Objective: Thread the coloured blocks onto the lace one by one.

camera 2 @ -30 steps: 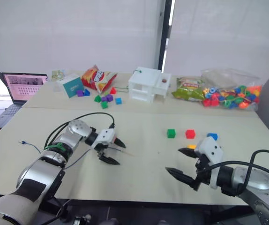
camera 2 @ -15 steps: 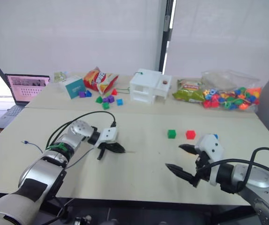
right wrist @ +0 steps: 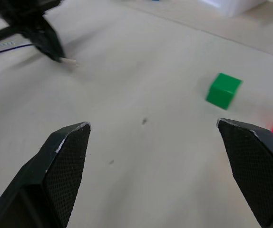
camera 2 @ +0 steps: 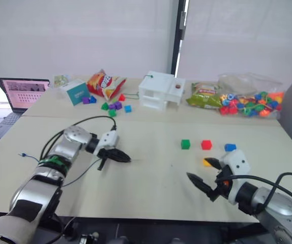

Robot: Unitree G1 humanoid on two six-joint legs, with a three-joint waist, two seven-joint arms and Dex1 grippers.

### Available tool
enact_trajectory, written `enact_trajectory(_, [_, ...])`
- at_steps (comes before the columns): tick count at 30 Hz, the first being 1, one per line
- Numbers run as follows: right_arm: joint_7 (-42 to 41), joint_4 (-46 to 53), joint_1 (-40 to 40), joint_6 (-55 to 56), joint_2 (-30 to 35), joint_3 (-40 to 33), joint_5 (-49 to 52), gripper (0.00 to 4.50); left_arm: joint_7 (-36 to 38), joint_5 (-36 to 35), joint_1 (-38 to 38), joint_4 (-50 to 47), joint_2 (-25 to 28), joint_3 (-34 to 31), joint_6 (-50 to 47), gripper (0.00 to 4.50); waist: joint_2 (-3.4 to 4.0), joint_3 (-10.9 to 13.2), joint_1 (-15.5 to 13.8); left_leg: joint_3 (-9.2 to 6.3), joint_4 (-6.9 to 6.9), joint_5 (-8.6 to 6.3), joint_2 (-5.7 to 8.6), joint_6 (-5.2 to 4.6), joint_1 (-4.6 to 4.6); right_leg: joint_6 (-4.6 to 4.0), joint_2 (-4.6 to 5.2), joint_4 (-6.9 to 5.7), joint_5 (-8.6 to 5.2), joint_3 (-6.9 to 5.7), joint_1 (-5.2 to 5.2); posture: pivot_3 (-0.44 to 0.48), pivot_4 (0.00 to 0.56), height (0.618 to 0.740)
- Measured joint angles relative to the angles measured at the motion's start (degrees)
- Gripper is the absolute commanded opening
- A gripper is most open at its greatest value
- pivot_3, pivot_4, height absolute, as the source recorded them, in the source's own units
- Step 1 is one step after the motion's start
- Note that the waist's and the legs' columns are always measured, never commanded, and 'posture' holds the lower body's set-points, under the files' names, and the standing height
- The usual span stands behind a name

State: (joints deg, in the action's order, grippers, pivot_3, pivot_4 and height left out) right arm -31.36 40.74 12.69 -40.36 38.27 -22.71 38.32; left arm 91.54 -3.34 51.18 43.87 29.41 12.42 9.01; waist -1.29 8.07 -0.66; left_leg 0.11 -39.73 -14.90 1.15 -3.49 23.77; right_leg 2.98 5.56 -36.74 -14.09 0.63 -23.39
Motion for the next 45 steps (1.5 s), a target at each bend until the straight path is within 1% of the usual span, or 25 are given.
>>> enact_trajectory(3, [4.7, 0.1, 1.6, 1.4, -4.2, -1.2, -2.7, 4.50, 0.3, -3.7, -6.9, -16.2, 4.9, -0.6, -10.4, 0.02, 0.05, 0.0, 0.3, 0.01, 0.01, -0.01, 0.00, -0.01, -0.04, 0.00, 0.01, 0.02, 0.00, 0.08, 0.01, 0.000, 0.150, 0.740])
enact_trajectory(5, [7.4, -0.2, 1.8, 2.3, -6.0, -1.4, -4.6, 4.50, -0.3, -5.0, -10.6, -23.9, 6.2, -0.6, -15.9, 0.02, 0.09, 0.0, 0.3, 0.03, -0.02, -0.01, 0.02, -0.01, -0.09, 0.01, 0.05, 0.05, -0.01, 0.08, 0.02, 0.000, 0.150, 0.740])
enact_trajectory(9, [13.0, -2.5, 1.5, 4.9, -9.3, -1.4, -10.3, 4.50, -6.6, -5.8, -18.6, -39.2, 9.4, -1.3, -27.0, 0.02, 0.13, 0.1, 0.0, 0.04, 0.00, -0.01, 0.02, 0.00, -0.39, -0.02, 0.05, 0.19, -0.04, 0.10, 0.22, 0.000, 0.150, 0.740])
enact_trajectory(11, [15.2, -4.9, 1.3, 5.6, -10.4, -1.1, -12.9, 4.50, -10.0, -5.8, -22.2, -44.6, 10.2, -1.4, -30.4, 0.02, 0.17, 0.1, 0.0, 0.06, 0.01, -0.01, 0.03, 0.00, -0.43, -0.03, 0.06, 0.17, -0.05, 0.14, 0.22, 0.000, 0.150, 0.740])
enact_trajectory(14, [17.6, -8.3, -1.4, 6.2, -11.3, -0.3, -15.7, 4.50, -14.4, -7.5, -23.9, -50.1, 9.4, -1.7, -37.1, 0.02, 0.20, 0.1, 0.0, 0.07, 0.00, 0.00, 0.03, 0.03, -0.43, -0.03, 0.04, 0.11, -0.05, 0.14, 0.20, 0.000, 0.150, 0.740])
enact_trajectory(17, [20.0, -11.0, -4.5, 6.5, -11.9, 0.0, -18.2, 4.50, -16.9, -9.5, -24.5, -54.8, 9.4, -2.0, -41.9, 0.02, 0.27, 0.1, 0.1, 0.09, 0.04, 0.00, 0.02, 0.03, -0.47, -0.06, 0.02, 0.09, -0.06, 0.16, 0.18, 0.000, 0.150, 0.740])
enact_trajectory(19, [20.7, -12.8, -6.0, 6.5, -12.2, 0.4, -19.4, 4.50, -18.3, -10.4, -24.8, -56.2, 9.7, -2.1, -44.5, 0.02, 0.31, 0.1, 0.1, 0.10, 0.07, 0.00, 0.02, 0.03, -0.49, -0.08, -0.01, 0.08, -0.08, 0.16, 0.18, 0.000, 0.150, 0.740])
enact_trajectory(22, [22.9, -18.2, -11.2, 6.2, -14.1, 0.9, -20.0, 4.50, -19.7, -11.9, -25.5, -57.9, 10.1, -2.0, -47.8, 0.02, 0.35, 0.1, 0.3, 0.11, 0.07, 0.01, 0.01, 0.03, -0.51, -0.09, -0.04, 0.08, -0.08, 0.20, 0.17, 0.000, 0.150, 0.740])
enact_trajectory(27, [23.8, -28.3, -17.6, 6.1, -14.2, 1.6, -21.7, 4.50, -21.1, -12.6, -25.8, -58.9, 11.2, -1.6, -48.9, 0.02, 0.42, 0.2, 0.3, 0.14, 0.10, 0.01, 0.02, 0.04, -0.51, -0.10, -0.02, 0.08, -0.09, 0.19, 0.17, 0.000, 0.150, 0.740])
enact_trajectory(31, [23.1, -35.5, -21.1, 6.9, -13.3, 1.9, -22.5, 4.50, -21.4, -12.7, -26.5, -58.9, 11.5, -1.1, -48.1, 0.02, 0.46, 0.2, 0.4, 0.17, 0.12, 0.01, 0.02, 0.04, -0.51, -0.10, -0.02, 0.08, -0.08, 0.20, 0.16, 0.000, 0.150, 0.740])
enact_trajectory(34, [22.7, -40.2, -22.9, 7.0, -12.8, 1.8, -23.0, 3.71, -21.9, -12.7, -26.6, -58.9, 11.9, -1.0, -47.4, 0.00, 0.47, 0.2, 0.4, 0.17, 0.13, 0.01, 0.01, 0.04, -0.51, -0.11, -0.02, 0.08, -0.08, 0.21, 0.16, 0.000, 0.150, 0.740])
enact_trajectory(38, [21.7, -43.4, -24.5, 8.1, -12.9, 1.8, -23.1, 2.32, -22.6, -12.7, -26.8, -58.9, 12.0, -1.0, -46.6, 0.00, 0.49, 0.2, 0.5, 0.17, 0.13, 0.01, 0.01, 0.04, -0.52, -0.11, -0.02, 0.09, -0.08, 0.22, 0.18, 0.000, 0.150, 0.740])
enact_trajectory(41, [21.4, -43.7, -24.8, 8.6, -13.6, 1.6, -22.2, 1.31, -22.8, -12.7, -27.2, -58.9, 12.5, -1.0, -46.6, 0.00, 0.49, 0.2, 0.5, 0.17, 0.14, 0.01, 0.00, 0.04, -0.52, -0.11, -0.02, 0.08, -0.08, 0.22, 0.17, 0.000, 0.150, 0.740])
enact_trajectory(42, [21.3, -43.6, -24.8, 8.7, -13.9, 1.3, -21.9, 1.19, -22.9, -12.7, -27.3, -58.9, 12.7, -1.0, -46.6, 0.00, 0.49, 0.2, 0.5, 0.17, 0.15, 0.01, 0.01, 0.04, -0.52, -0.11, -0.01, 0.08, -0.08, 0.23, 0.16, 0.000, 0.150, 0.740])
enact_trajectory(45, [21.3, -41.3, -23.4, 8.7, -15.1, 0.2, -20.4, 1.19, -23.1, -12.7, -27.3, -58.9, 13.0, -1.0, -46.3, 0.00, 0.51, 0.2, 0.4, 0.17, 0.16, 0.01, 0.02, 0.04, -0.51, -0.11, 0.02, 0.08, -0.08, 0.23, 0.15, 0.000, 0.150, 0.740])
